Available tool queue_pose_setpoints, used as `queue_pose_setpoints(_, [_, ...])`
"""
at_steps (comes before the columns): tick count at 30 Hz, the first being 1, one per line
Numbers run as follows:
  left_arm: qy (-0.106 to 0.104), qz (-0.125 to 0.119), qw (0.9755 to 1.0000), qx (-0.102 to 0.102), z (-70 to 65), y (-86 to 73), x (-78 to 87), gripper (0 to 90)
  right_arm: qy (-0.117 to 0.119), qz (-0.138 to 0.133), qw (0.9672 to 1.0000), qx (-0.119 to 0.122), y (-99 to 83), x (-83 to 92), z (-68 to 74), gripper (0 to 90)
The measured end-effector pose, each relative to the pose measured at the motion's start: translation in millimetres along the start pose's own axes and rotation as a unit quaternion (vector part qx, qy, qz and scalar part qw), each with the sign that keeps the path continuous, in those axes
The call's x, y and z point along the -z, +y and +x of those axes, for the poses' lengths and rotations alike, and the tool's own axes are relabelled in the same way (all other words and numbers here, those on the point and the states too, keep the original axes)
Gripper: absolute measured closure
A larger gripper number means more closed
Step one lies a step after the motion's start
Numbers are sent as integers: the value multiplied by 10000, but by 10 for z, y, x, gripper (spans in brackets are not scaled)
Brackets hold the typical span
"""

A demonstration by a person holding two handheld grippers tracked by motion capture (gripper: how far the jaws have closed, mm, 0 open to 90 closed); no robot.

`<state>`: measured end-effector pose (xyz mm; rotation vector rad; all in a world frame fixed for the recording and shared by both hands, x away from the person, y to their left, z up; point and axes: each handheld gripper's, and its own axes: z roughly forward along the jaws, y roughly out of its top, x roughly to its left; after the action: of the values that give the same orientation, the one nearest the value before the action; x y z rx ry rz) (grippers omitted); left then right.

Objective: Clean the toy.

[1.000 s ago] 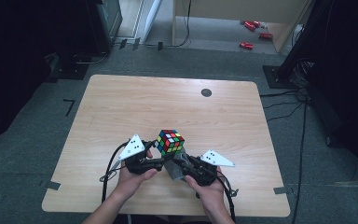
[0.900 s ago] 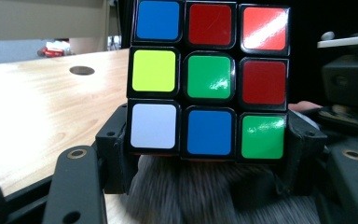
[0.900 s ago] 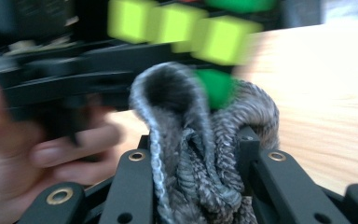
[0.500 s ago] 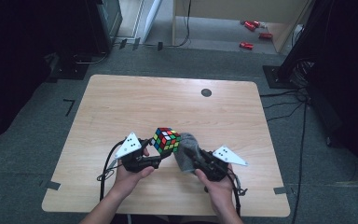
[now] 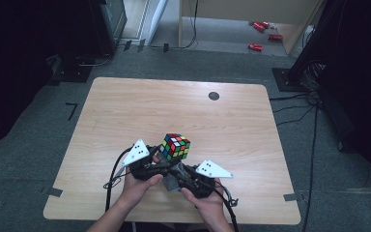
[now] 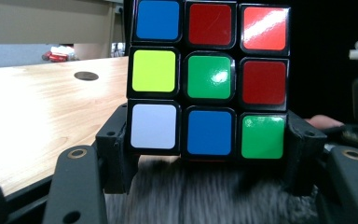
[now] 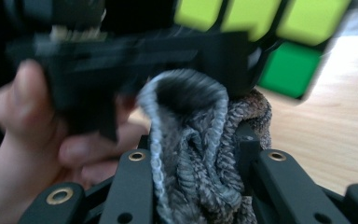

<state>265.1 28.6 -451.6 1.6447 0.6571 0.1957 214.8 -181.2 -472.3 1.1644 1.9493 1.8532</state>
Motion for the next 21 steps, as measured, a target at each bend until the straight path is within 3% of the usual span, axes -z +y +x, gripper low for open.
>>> queue_pose_setpoints(3, [-22, -91, 9999, -47, -19, 14, 12, 350, -318, -167, 9984, -428, 21, 90, -176, 702])
queue_pose_setpoints(5, [-26, -97, 9999, -39, -26, 17, 17, 350, -565, -245, 9966, -547, -3, 126, -264, 705])
queue_pose_setpoints(7, [-42, -68, 10000, -12, -28, 8, 4, 350, -468, -205, 9971, -571, -33, 107, -261, 704])
queue_pose_setpoints(11, [-80, -17, 10000, -1, -54, -13, -33, 350, 87, -90, 9994, -317, -36, 2, -58, 697])
queue_pose_setpoints(14, [-91, -106, 9999, 37, -49, 0, -13, 350, 68, -138, 9988, -468, 11, 27, -96, 699])
queue_pose_setpoints(16, [-79, -148, 9998, 56, -37, 11, 5, 350, -116, -233, 9972, -698, 10, 77, -214, 702])
queue_pose_setpoints(18, [-81, -133, 9998, 78, -26, 10, 8, 350, -352, -290, 9962, -738, -18, 112, -295, 704])
queue_pose_setpoints(21, [-107, -75, 9999, 87, -33, 0, -13, 350, -168, -207, 9972, -693, -40, 81, -237, 703])
